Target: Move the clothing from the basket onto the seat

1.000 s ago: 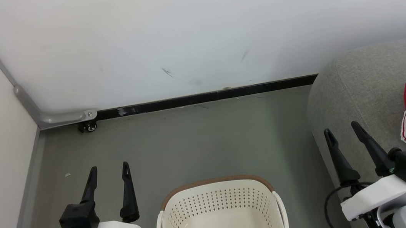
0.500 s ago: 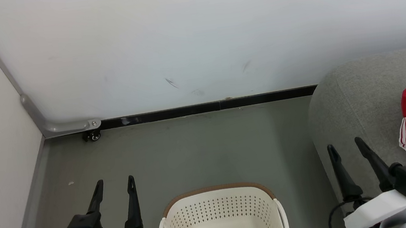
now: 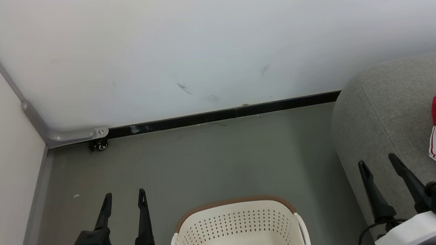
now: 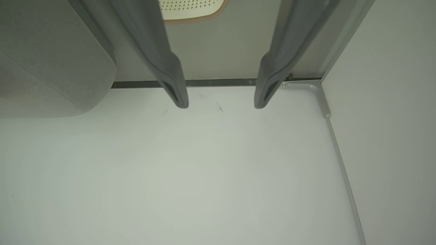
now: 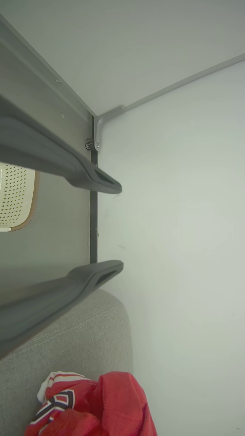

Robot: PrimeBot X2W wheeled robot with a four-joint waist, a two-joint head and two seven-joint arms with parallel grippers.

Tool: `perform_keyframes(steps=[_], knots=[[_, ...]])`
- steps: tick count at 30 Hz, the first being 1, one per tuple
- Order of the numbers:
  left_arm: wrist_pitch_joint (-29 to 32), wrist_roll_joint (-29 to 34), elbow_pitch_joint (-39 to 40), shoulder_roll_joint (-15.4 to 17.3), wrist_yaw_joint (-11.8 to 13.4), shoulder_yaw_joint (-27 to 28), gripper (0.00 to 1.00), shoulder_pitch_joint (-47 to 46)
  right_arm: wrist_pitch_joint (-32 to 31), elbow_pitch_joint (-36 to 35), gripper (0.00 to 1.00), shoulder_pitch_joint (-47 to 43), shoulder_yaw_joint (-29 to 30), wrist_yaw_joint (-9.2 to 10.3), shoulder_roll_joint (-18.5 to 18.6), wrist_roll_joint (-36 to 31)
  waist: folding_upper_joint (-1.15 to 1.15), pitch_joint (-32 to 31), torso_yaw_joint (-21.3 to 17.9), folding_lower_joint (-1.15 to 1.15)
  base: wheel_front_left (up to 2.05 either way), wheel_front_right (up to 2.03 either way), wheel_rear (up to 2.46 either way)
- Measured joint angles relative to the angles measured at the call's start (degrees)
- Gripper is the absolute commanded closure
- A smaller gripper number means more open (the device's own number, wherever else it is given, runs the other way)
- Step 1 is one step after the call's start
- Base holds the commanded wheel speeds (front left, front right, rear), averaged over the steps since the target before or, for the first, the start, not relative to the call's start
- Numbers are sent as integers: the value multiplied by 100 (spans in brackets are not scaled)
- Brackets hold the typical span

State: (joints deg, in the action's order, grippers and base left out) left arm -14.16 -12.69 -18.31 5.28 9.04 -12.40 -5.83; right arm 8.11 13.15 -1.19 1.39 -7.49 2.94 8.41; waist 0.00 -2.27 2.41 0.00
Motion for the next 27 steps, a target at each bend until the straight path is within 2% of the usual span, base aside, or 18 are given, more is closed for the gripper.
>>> perform_keyframes(steps=[16,27], knots=[[0,134,-5,7,105,11,0,-1,-142,-264,0,-148,51,0,-49,-129,0,109,1,0,0,0,0],[0,198,-37,9,155,26,0,-4,-185,-394,0,-249,30,0,-52,25,0,155,7,0,0,0,0]])
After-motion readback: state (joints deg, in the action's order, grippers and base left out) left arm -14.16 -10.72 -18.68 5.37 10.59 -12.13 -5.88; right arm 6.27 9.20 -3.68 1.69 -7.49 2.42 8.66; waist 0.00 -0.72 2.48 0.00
